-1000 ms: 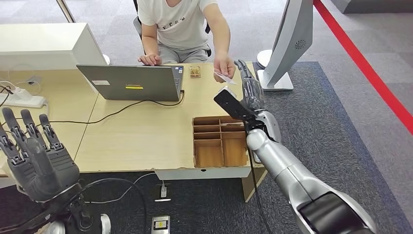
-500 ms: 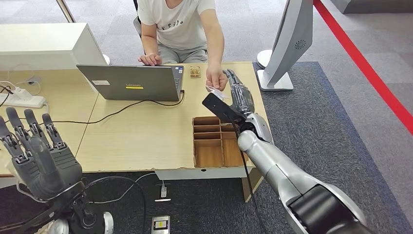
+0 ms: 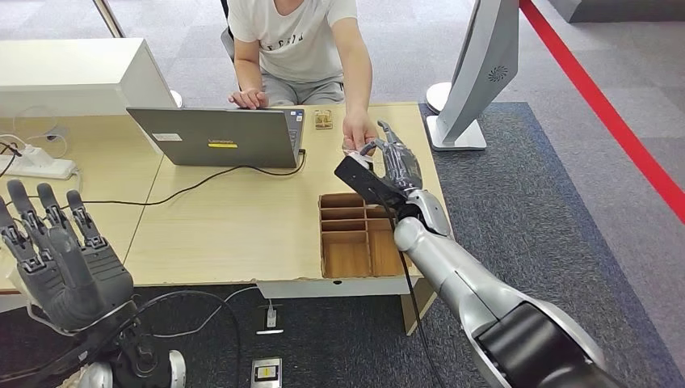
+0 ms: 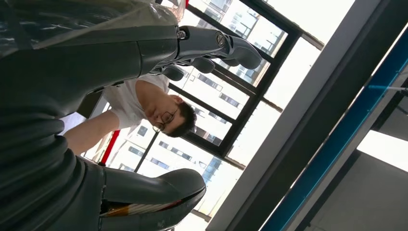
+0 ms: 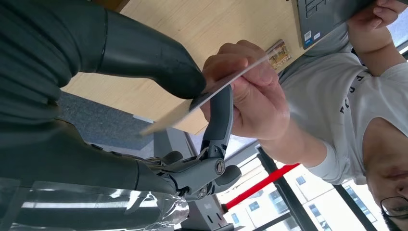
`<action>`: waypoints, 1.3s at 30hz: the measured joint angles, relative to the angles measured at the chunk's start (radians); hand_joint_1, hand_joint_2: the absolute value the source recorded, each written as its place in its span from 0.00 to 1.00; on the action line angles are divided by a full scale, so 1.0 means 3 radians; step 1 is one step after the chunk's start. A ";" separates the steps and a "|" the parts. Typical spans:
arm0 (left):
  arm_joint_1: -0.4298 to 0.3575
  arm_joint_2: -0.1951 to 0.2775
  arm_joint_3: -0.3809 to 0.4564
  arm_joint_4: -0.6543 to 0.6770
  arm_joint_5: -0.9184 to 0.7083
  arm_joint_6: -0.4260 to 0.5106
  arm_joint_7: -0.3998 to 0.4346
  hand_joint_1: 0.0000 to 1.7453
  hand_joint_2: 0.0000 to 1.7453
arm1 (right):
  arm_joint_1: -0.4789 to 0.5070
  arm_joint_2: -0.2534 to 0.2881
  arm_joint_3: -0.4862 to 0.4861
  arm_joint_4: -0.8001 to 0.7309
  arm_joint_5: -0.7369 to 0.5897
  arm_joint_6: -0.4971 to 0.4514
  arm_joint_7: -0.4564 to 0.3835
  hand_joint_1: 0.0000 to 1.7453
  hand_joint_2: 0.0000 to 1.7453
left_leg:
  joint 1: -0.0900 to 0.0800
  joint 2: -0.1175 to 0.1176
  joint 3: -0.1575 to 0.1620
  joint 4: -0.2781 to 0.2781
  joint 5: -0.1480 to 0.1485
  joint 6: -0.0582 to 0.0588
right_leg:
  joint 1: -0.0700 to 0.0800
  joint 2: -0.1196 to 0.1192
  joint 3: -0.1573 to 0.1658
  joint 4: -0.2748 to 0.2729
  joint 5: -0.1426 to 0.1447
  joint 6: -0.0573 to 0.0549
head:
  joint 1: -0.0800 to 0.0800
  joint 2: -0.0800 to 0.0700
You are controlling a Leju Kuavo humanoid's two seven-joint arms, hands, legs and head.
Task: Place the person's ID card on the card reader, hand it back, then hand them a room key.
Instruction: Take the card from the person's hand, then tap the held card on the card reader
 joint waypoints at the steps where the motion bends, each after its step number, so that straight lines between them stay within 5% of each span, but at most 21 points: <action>1: 0.0000 -0.0001 0.0002 0.0001 0.0000 0.0000 0.0000 0.00 1.00 | -0.0001 0.0000 0.0000 0.0004 0.0000 0.0000 0.0000 1.00 1.00 | 0.0000 0.0000 0.0000 0.0000 0.0000 0.0000 | 0.0000 0.0000 0.0000 0.0000 0.0000 0.0000 | 0.0000 0.0000; 26: -0.0003 -0.0005 0.0073 0.0052 0.0027 0.0045 0.0000 0.00 1.00 | -0.0117 -0.0036 0.0029 0.0085 0.0011 -0.0283 0.0034 1.00 1.00 | 0.0000 0.0001 0.0001 0.0001 0.0000 0.0000 | 0.0000 0.0000 -0.0001 0.0000 0.0000 0.0000 | 0.0001 0.0000; 39: 0.0020 -0.0013 0.0121 0.0026 0.0007 0.0059 0.0000 0.00 1.00 | -0.0324 -0.0383 0.0022 -0.0059 -0.0127 -0.0443 0.0118 1.00 1.00 | -0.0001 0.0000 0.0001 0.0002 0.0000 0.0000 | -0.0001 0.0000 0.0000 -0.0001 0.0001 0.0000 | 0.0000 0.0000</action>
